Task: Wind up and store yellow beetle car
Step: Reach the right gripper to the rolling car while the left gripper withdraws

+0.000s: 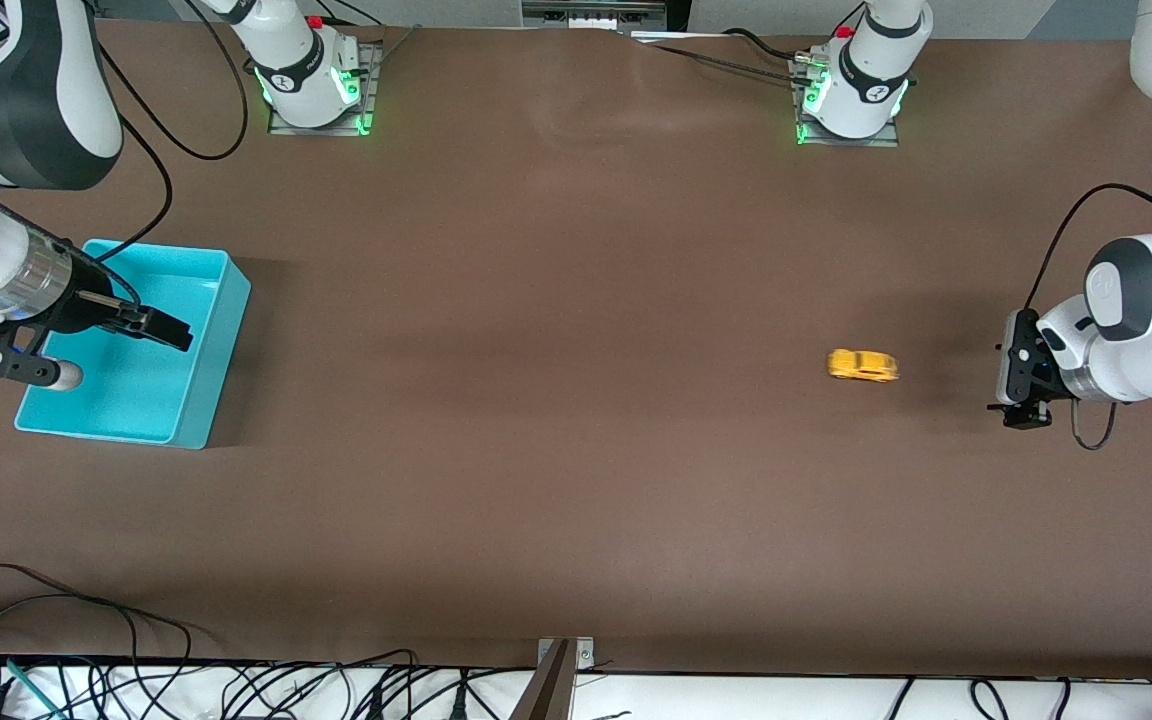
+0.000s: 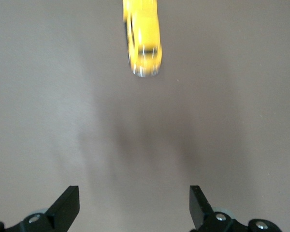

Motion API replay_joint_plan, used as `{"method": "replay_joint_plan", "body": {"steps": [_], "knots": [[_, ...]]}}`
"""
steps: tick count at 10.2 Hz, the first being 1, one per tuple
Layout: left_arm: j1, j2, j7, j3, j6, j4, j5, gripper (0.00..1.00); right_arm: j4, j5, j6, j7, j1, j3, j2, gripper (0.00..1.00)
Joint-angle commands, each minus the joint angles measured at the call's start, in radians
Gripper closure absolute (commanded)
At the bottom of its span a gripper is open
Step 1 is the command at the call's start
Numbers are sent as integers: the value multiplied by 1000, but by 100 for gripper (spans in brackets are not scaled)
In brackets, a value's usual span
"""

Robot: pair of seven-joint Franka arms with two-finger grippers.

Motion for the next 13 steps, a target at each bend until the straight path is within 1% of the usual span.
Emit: {"method": "replay_joint_plan", "body": {"steps": [1, 3, 4, 5, 7, 8, 9, 11, 13], "knots": [[0, -16, -146, -25, -149, 78, 8, 0, 8, -14, -9, 2, -1, 1, 1, 0], [-1, -20, -323, -81, -318, 186, 2, 0, 8, -14, -9, -1, -1, 3, 6, 0], [-1, -31, -415, -104, -396, 226, 2, 0, 8, -14, -10, -1, 0, 3, 7, 0], [-1, -49, -491, -112, -443, 244, 2, 0, 8, -15, -10, -3, 0, 3, 9, 0], [-1, -100, -607, -115, -486, 247, 0, 0, -2, -18, -11, -38, 0, 3, 10, 0], [-1, -112, -657, -117, -513, 247, -6, 0, 0, -18, -11, -47, -1, 3, 15, 0], [-1, -121, -686, -112, -540, 251, -38, 0, -2, -18, -11, -47, -1, 3, 16, 0], [-1, -147, -834, -120, -572, 263, -52, 0, -3, -20, -11, -50, -1, 3, 16, 0], [-1, -192, -1023, -169, -619, 286, -52, 0, -29, -20, -3, -227, -3, 3, 23, 0]]}}
